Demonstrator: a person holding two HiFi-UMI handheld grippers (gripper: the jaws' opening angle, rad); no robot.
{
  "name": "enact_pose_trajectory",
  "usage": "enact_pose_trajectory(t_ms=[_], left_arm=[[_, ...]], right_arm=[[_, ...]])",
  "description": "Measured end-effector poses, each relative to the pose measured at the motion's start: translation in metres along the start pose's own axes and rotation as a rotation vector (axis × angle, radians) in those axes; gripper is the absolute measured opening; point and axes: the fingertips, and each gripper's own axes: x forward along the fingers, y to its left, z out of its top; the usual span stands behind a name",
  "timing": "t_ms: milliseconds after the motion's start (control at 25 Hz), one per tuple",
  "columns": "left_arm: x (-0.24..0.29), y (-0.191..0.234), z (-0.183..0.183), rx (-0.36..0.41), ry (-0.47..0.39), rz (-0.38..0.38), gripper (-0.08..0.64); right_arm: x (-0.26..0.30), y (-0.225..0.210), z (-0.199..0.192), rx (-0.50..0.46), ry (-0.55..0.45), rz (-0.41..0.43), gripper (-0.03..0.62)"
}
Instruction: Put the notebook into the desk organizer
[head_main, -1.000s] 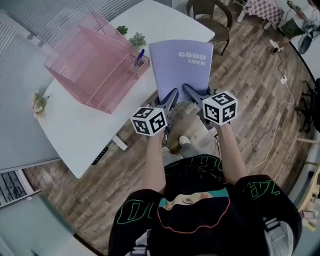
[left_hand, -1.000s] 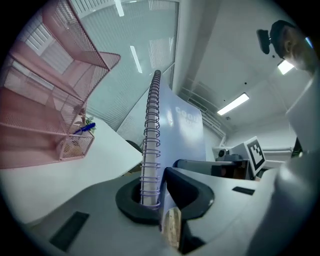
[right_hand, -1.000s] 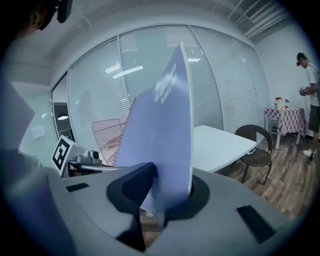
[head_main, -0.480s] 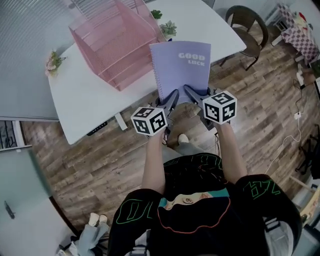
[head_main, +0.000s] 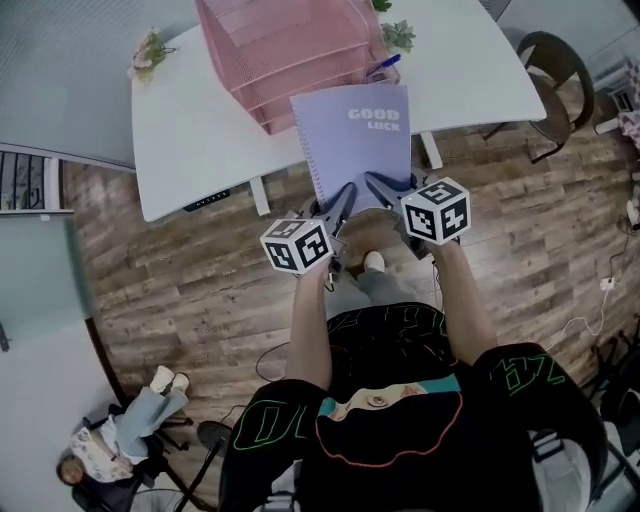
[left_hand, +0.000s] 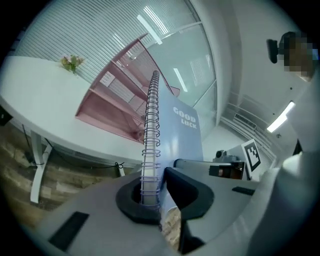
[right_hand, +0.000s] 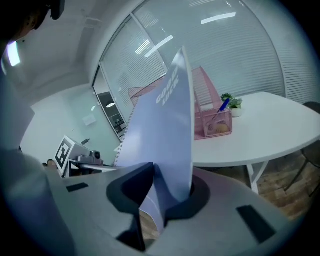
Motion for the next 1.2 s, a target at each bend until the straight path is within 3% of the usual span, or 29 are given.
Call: enact_pose_trajectory(t_ms=[200, 600, 1200], left_arm=[[-0.02, 0.022, -0.011, -0.08, -0.009, 0.043, 0.043], [-0.034, 0.043, -0.006, -0.212, -0.014, -0.031, 0.037], [-0.024, 0.058, 0.005, -0.289, 0.002, -0.07, 0.034]], right_arm=[[0.023, 0.016, -0.016, 0.006, 0.067, 0.063, 0.075], [0.049, 0.028, -0.016, 0.034, 0.145, 0.155, 0.075], [0.07, 0.015, -0.009, 0.106, 0.194, 0.19, 0.087]])
